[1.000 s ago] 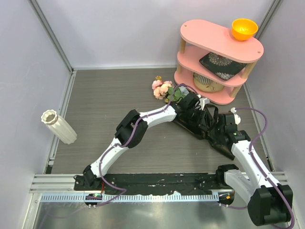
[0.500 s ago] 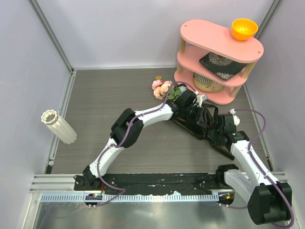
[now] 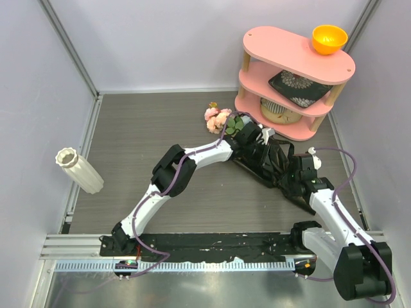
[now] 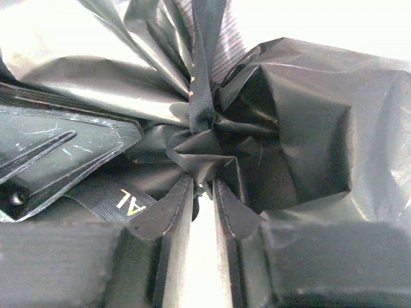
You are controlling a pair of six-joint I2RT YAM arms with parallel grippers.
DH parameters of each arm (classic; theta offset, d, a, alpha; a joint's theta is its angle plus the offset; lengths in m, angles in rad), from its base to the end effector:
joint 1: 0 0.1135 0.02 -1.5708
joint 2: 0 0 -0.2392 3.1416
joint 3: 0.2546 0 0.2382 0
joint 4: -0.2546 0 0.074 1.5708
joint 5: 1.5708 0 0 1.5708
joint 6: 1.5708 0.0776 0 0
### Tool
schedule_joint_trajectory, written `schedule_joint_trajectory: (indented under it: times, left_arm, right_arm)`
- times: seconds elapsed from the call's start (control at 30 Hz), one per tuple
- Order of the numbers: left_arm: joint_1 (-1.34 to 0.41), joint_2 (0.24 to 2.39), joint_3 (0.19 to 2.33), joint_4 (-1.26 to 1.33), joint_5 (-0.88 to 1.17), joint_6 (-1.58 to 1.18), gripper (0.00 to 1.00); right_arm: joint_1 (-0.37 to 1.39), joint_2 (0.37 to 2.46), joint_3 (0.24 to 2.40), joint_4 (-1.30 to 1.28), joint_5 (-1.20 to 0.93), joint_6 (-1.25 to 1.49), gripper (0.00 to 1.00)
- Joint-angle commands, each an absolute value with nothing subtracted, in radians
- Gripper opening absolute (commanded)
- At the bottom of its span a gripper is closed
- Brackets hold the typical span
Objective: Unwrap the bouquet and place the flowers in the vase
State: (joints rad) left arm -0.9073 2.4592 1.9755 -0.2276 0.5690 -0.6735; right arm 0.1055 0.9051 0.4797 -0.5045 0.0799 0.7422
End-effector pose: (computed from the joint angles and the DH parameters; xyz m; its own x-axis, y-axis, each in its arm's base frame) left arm 0.3016 -0.4537 0.1193 -0.8850 0.2790 -0.3727 0.4645 0.4750 -0.7474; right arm 0.1971 0.0146 0.1398 -0.6263 0.6112 -0.4839 0.4964 0.7913 0.3570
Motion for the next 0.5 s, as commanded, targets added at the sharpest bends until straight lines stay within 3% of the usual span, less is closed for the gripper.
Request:
schedule_joint_trajectory:
  times: [0.0,0.2,0.47]
  left_arm:
    - [-0.903,2.450,1.957,-0.209,0.555,-0.666,0.19]
    - [-0.896,2.473,1.991,-0.276,0.505,-0.657,0.09]
    - [-0.876,2.523,2.011,-0.327,0.451,-0.657,0.00]
  right_arm:
    - [0.110,0.923,0.462,-0.433,0.081,0.732,0.16]
    - [0.113,0.833,0.480,-0.486,0.074,0.750,0.01]
    - [0.114,0.687,0.515,-0.568,0.064,0.785,0.01]
